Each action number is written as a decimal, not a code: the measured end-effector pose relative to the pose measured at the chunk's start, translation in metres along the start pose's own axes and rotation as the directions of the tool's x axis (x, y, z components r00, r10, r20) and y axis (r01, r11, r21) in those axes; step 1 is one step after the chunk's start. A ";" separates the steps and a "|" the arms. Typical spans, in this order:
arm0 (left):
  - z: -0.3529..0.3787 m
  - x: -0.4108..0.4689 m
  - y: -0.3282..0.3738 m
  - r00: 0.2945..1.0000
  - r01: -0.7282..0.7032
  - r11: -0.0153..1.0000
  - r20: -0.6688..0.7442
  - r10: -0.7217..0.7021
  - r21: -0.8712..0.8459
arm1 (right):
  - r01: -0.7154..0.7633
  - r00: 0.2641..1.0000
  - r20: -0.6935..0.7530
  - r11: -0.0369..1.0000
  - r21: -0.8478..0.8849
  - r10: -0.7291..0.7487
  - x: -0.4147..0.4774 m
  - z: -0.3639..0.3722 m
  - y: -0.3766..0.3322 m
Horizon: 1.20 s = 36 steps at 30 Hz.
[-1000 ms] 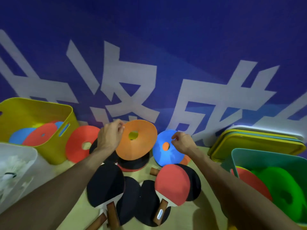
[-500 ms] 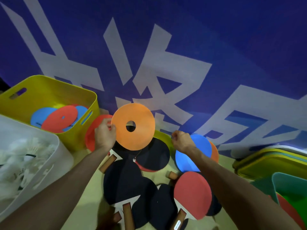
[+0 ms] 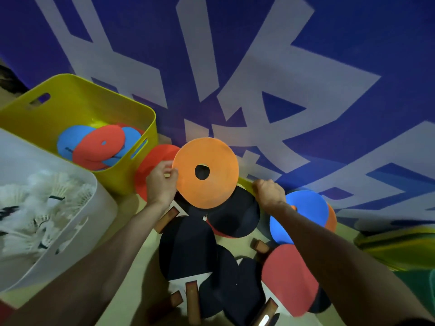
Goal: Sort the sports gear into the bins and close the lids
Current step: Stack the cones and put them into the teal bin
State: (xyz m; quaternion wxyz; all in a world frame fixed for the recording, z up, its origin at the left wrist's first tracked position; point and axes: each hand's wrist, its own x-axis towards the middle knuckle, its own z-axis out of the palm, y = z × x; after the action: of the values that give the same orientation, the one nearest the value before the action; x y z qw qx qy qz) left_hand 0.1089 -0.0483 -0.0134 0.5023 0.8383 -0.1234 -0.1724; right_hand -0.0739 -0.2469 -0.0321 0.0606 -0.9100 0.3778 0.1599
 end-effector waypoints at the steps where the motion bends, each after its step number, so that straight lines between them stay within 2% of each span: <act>1: -0.001 -0.001 0.003 1.000 -0.012 1.000 -0.004 0.012 -0.018 | 0.001 1.000 -0.013 1.000 -0.002 -0.001 -0.003 -0.005 0.001; 9: -0.014 -0.021 0.050 0.995 -0.094 0.986 -0.050 0.087 -0.141 | -0.067 0.977 -0.193 0.990 0.120 0.090 -0.048 -0.056 0.010; 16: -0.028 -0.060 0.095 0.990 -0.139 0.952 -0.056 0.129 -0.272 | 0.049 0.893 -0.442 0.955 0.294 0.090 -0.095 -0.112 0.040; 20: -0.014 -0.097 0.122 0.984 -0.154 0.913 0.028 0.178 -0.377 | -0.028 0.842 -0.483 0.914 0.406 0.241 -0.136 -0.124 0.084; 24: 0.018 -0.137 0.143 0.962 -0.135 0.882 0.154 0.226 -0.451 | -0.112 0.742 -0.498 0.816 0.567 0.448 -0.185 -0.121 0.136; 27: 0.051 -0.171 0.156 0.940 -0.075 0.869 0.255 0.225 -0.490 | -0.150 0.643 -0.470 0.701 0.698 0.605 -0.227 -0.112 0.173; 32: 0.113 -0.233 0.177 0.872 -0.013 0.874 0.423 0.248 -0.485 | -0.140 0.481 -0.469 0.593 0.793 0.740 -0.296 -0.089 0.226; 36: 0.159 -0.284 0.187 0.805 0.006 0.903 0.538 0.250 -0.430 | -0.201 0.364 -0.446 0.537 0.819 0.817 -0.345 -0.075 0.272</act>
State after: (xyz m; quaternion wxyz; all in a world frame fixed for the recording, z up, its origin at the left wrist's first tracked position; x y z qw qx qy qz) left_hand -0.2214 -0.1550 0.1295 0.6152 0.6103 -0.2867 -0.4085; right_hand -0.4770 -0.2259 0.1576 0.1321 -0.6075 0.6743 -0.3985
